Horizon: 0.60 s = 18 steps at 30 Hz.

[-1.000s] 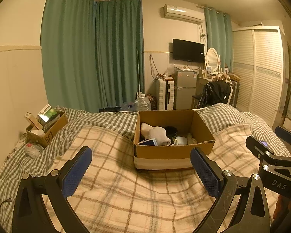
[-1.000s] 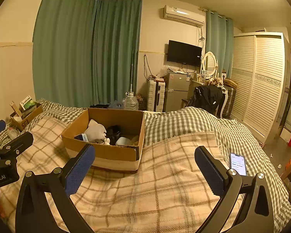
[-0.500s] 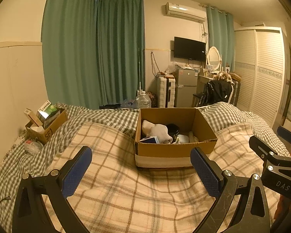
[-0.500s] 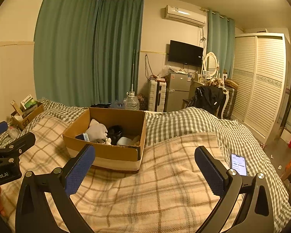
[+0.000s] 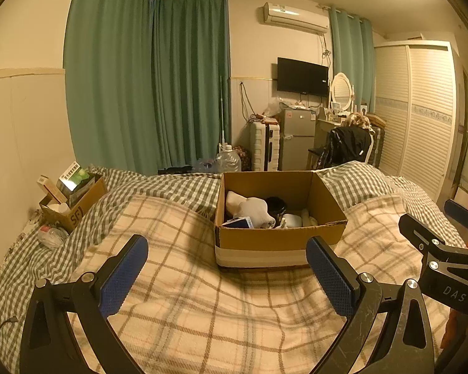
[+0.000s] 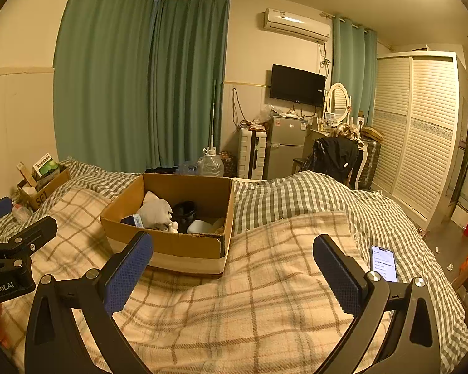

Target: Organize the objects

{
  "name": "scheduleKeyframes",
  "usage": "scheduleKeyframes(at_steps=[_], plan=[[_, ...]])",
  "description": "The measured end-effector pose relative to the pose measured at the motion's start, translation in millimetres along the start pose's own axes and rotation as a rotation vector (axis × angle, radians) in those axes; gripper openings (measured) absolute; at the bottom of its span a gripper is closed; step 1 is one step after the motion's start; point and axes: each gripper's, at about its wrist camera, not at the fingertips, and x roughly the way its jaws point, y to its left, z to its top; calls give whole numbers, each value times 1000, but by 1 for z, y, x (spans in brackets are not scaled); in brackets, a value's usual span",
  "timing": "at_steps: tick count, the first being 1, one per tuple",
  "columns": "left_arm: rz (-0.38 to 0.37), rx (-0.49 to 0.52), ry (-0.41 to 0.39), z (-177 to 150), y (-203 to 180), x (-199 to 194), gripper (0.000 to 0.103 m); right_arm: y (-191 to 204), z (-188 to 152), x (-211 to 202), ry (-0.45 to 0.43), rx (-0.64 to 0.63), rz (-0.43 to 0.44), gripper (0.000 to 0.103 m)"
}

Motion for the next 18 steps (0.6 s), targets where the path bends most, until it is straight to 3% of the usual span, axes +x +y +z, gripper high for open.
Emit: scheduleKeyframes(at_steps=[18], plan=[[11,5,-23,-2,-1,-3,103,3,-2,2,0,-10,1,103]])
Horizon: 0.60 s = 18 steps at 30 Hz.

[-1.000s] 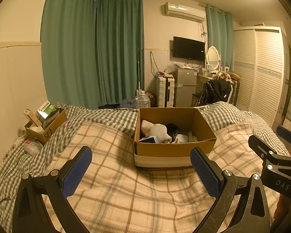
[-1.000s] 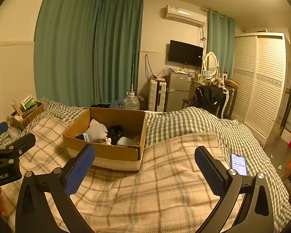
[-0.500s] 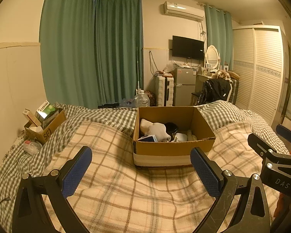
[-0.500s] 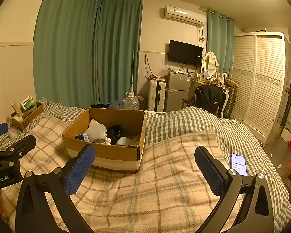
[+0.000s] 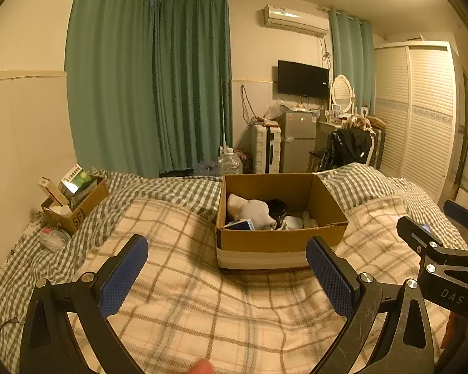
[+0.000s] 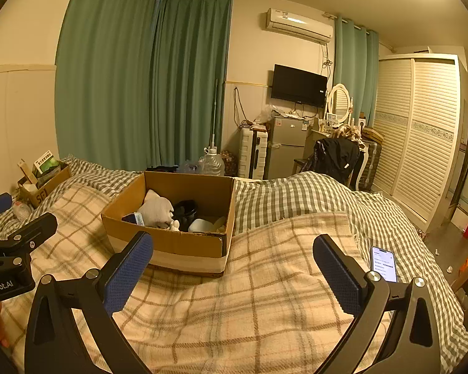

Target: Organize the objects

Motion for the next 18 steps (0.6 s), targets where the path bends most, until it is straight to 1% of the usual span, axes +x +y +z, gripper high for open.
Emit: scheduleKeyframes(at_steps=[18], plan=[[2,6,10,0,2,1,103,0,-3,1,-1,-6,3,103]])
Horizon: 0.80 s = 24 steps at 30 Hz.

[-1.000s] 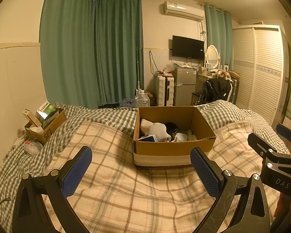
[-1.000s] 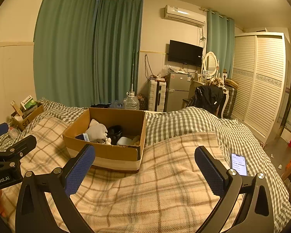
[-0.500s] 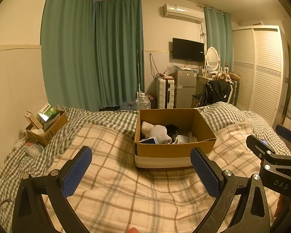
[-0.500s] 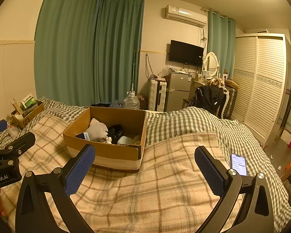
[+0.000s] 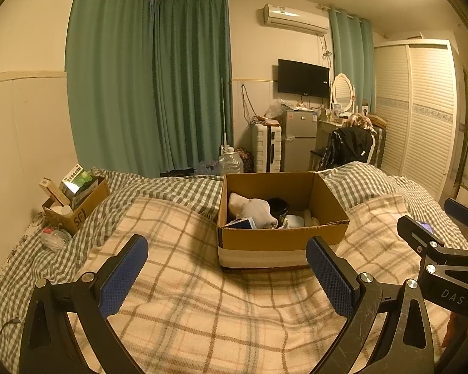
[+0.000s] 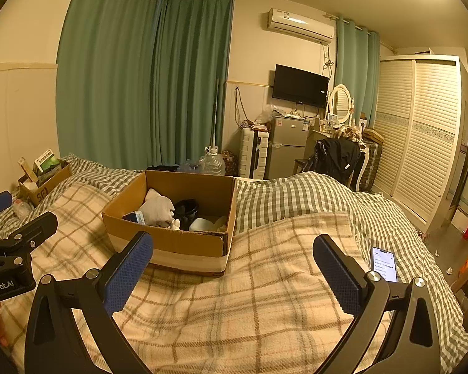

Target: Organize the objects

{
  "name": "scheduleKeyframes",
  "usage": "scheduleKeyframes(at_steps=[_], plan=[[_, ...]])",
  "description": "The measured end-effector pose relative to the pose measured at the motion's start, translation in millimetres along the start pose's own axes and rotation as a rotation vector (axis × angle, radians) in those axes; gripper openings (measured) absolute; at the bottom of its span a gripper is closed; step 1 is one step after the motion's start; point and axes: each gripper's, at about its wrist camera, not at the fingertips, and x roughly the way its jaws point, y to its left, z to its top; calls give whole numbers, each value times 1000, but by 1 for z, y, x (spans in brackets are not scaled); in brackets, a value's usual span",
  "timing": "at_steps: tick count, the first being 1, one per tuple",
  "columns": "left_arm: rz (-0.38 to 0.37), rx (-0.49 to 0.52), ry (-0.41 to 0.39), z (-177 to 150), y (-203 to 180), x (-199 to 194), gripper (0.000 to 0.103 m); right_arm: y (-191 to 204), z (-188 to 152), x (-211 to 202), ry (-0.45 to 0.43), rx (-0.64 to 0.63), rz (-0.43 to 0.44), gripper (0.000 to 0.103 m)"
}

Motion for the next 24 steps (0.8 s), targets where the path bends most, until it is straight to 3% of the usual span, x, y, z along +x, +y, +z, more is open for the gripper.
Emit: scheduleKeyframes(at_steps=[24], plan=[[-5,-1,20,-3,-1,5,103,2,1,2,17,-6,15,103]])
